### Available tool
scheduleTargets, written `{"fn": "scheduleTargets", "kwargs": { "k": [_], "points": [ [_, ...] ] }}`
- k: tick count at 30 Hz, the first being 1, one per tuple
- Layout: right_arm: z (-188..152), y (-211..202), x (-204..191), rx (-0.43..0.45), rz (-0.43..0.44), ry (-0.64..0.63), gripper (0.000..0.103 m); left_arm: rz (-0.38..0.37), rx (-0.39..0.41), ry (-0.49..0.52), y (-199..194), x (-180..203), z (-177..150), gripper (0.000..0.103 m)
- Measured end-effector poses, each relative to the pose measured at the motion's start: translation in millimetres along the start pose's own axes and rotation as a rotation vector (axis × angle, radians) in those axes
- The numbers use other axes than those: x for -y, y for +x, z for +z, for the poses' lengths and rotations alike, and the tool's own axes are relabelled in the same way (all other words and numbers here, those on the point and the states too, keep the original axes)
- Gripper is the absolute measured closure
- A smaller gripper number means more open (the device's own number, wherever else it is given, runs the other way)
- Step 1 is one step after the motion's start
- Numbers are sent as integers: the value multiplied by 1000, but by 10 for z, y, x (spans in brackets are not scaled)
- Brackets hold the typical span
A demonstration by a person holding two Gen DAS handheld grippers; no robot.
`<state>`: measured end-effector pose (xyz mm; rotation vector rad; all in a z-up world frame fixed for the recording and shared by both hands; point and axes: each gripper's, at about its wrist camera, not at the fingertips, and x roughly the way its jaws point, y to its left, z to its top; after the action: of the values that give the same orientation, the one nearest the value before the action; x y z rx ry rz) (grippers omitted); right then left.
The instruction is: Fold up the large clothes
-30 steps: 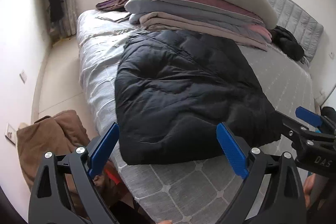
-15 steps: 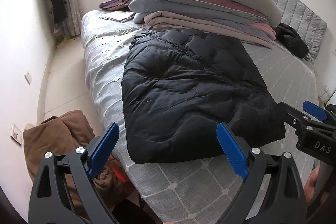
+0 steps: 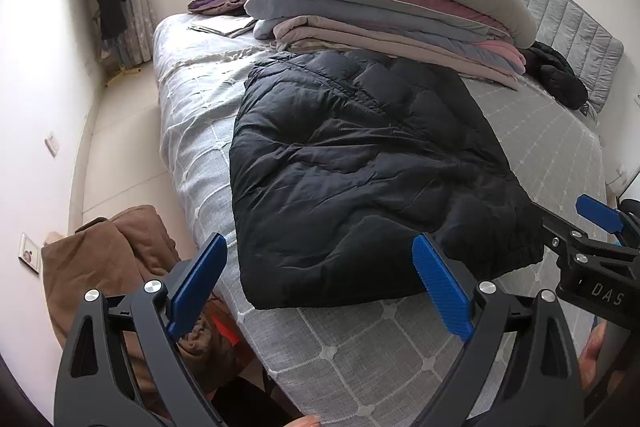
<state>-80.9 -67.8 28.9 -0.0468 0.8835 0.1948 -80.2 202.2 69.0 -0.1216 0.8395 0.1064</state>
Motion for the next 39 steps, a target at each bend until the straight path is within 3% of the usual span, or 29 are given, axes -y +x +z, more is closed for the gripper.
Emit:
{"fn": "scheduleTargets", "kwargs": {
  "k": [39],
  "points": [
    [-24,25,-28,-39,34,-4,7,14,-26,17,66,25,-37,13]
  ]
}}
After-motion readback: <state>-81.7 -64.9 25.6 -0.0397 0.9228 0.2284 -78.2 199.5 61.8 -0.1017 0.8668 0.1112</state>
